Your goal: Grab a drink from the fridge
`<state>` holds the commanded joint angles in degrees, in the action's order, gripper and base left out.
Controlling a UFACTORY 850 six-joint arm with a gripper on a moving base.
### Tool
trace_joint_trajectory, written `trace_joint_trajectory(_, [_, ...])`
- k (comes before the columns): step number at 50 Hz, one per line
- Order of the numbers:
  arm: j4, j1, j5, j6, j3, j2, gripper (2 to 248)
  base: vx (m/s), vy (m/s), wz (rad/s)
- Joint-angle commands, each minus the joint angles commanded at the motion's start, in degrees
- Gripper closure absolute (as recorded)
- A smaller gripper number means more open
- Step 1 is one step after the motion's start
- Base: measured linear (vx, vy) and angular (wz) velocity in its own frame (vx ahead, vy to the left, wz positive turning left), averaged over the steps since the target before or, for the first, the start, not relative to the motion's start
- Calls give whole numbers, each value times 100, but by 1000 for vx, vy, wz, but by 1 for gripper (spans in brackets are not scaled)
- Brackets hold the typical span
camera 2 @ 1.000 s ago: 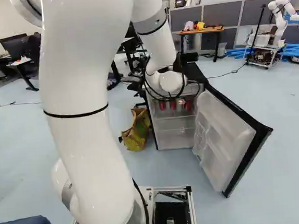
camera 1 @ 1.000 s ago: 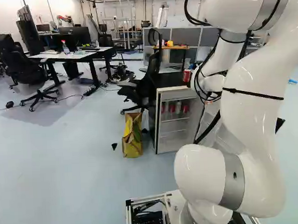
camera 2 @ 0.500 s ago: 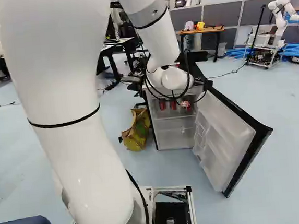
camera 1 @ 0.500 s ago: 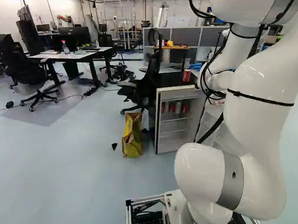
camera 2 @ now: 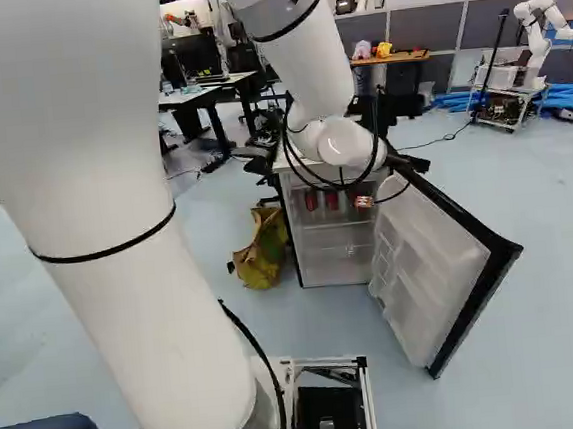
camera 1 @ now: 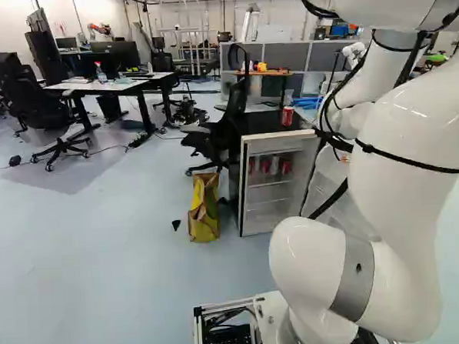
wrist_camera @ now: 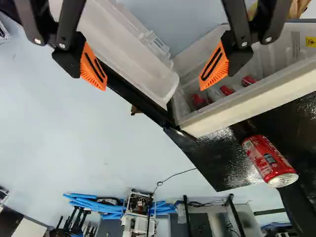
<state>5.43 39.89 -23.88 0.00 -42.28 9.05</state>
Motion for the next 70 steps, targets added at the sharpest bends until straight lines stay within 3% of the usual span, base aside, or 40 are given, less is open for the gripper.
trace_joint_trajectory(29, [-344,515,750,0,-271,-135,3,0,0,0])
trace_joint_trajectory(70, [-774,897,2017,0,-1314,278,3,0,0,0])
